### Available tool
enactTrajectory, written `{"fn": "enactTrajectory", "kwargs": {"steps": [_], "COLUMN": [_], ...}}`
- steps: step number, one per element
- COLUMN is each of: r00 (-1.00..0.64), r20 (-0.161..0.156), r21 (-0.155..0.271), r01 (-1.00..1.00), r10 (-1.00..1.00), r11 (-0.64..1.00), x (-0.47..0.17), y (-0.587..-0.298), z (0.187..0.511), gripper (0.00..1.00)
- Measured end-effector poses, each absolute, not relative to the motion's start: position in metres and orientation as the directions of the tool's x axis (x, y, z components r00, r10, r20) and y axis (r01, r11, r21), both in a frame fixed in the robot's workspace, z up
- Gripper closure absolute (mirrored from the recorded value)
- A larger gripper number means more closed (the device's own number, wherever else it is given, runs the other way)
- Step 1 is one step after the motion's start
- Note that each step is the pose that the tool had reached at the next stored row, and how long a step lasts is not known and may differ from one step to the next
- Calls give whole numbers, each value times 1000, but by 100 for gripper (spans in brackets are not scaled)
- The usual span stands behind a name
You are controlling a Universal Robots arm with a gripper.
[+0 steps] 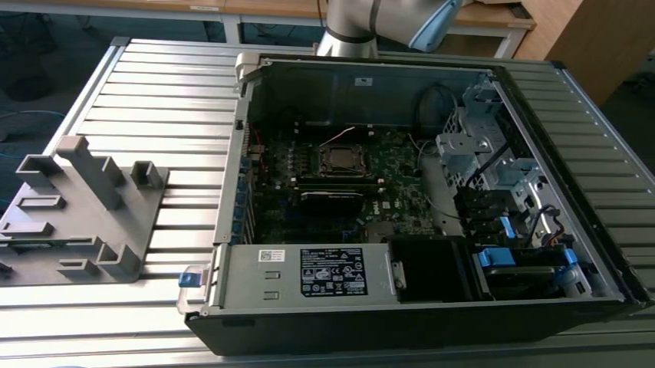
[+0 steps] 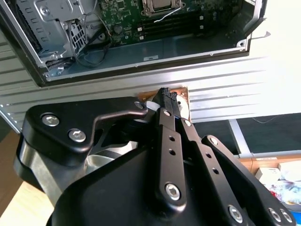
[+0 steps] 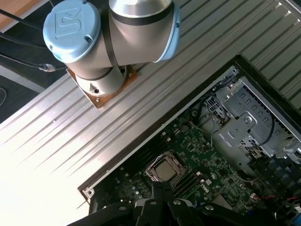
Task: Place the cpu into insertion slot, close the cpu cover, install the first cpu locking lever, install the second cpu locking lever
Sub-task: 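Install the first cpu locking lever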
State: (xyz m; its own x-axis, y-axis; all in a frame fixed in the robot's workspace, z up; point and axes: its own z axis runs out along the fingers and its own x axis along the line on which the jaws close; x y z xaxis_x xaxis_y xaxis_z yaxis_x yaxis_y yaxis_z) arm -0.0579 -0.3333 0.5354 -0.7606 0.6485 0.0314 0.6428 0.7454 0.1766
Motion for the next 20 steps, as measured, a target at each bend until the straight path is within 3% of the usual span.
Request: {"fn": "enactTrajectory", "kwargs": {"steps": [20], "r00": [-903], "r20": [31], "r21": [176], "r01": [426], "r10": [428], "r11": [887], "x": [-55], "y": [-333], "z": [517], "gripper": [89]}}
